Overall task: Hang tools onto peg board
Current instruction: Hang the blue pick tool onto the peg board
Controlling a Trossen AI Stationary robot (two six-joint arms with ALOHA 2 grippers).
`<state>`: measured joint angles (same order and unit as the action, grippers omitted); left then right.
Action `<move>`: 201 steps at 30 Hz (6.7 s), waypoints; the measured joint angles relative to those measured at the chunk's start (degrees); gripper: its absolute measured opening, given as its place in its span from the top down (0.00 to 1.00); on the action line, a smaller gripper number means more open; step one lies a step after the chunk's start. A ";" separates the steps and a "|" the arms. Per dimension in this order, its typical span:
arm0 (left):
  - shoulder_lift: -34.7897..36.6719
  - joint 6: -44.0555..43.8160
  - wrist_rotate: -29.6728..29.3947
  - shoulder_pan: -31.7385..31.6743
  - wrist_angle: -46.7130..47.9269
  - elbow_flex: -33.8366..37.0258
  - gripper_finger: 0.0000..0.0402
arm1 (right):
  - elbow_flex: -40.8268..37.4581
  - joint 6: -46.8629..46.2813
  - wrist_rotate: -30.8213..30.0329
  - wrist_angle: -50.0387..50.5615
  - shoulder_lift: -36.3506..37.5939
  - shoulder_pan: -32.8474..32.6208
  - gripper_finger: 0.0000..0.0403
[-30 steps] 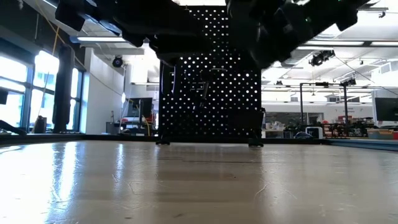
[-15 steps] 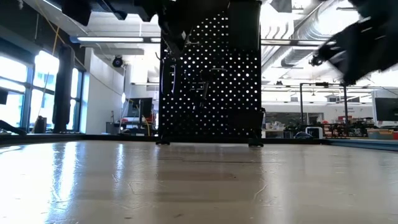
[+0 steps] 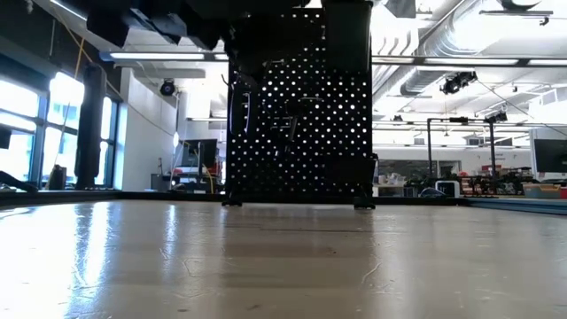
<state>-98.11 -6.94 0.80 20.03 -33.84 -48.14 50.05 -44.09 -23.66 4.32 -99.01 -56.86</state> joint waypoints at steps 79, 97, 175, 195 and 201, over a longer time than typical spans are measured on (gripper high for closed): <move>-31.53 7.61 4.58 1.37 16.87 -35.78 0.58 | 17.37 -22.04 3.15 34.27 -12.51 -0.98 0.77; -31.69 8.04 8.02 1.42 19.19 -35.69 0.58 | 16.80 -19.76 -3.08 34.66 -12.86 0.94 0.99; -34.11 8.52 4.90 -2.48 29.23 -35.76 0.98 | 15.03 -8.76 -5.78 25.59 -12.48 9.03 0.95; -32.54 13.80 3.98 -1.66 30.23 -35.55 1.00 | 13.39 -49.16 -14.18 28.67 -4.71 3.34 0.53; -32.37 15.73 3.23 -1.56 30.44 -35.52 1.00 | 8.74 -59.01 -15.16 19.94 -4.71 5.60 0.50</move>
<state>-130.48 8.79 4.03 18.48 -3.40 -83.66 58.79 -103.10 -38.82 24.27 -103.72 -51.26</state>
